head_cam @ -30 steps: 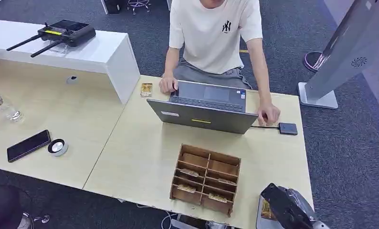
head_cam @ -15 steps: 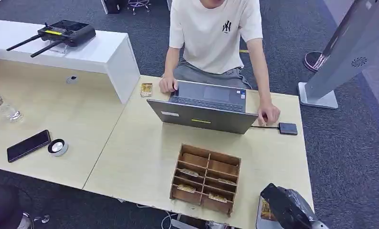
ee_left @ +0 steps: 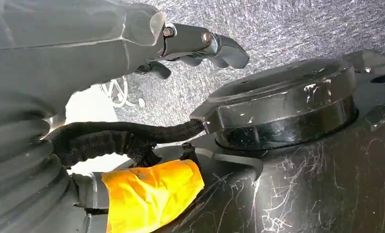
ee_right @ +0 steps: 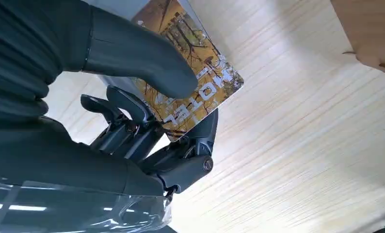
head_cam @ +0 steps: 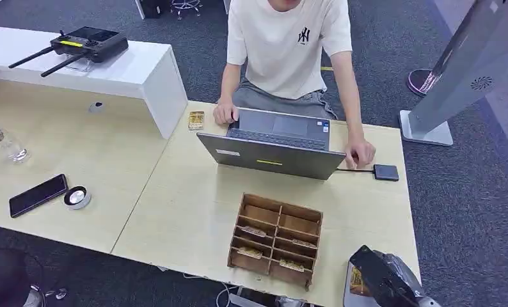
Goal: Pass the card to the sensor for recognition and then transmit it.
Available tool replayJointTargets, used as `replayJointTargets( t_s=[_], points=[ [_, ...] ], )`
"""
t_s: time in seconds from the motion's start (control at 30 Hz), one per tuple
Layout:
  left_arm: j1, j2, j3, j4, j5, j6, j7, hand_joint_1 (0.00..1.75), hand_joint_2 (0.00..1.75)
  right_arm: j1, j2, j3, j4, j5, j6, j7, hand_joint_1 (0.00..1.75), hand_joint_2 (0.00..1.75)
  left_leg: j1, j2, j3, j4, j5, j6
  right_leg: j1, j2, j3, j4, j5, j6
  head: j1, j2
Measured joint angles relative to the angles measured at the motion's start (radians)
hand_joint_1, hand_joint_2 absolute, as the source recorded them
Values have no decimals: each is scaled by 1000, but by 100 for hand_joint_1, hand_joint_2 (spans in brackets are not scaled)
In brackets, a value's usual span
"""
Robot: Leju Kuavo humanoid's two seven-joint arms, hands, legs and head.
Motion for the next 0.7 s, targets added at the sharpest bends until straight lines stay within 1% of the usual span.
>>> replayJointTargets(
  t_s=[0.3, 0.7],
  points=[
    [0, 0, 0, 0, -6, 0, 3, 0, 175, 1, 2, -6, 0, 2, 0, 0, 175, 175, 0, 0, 0, 0, 0, 0, 0, 0, 0, 0, 0, 0, 0, 0],
    [0, 0, 0, 0, -20, 0, 10, 0, 175, 3, 7, -9, 0, 22, -2, 16, 175, 175, 0, 0, 0, 0, 0, 0, 0, 0, 0, 0, 0, 0, 0, 0]
  ],
)
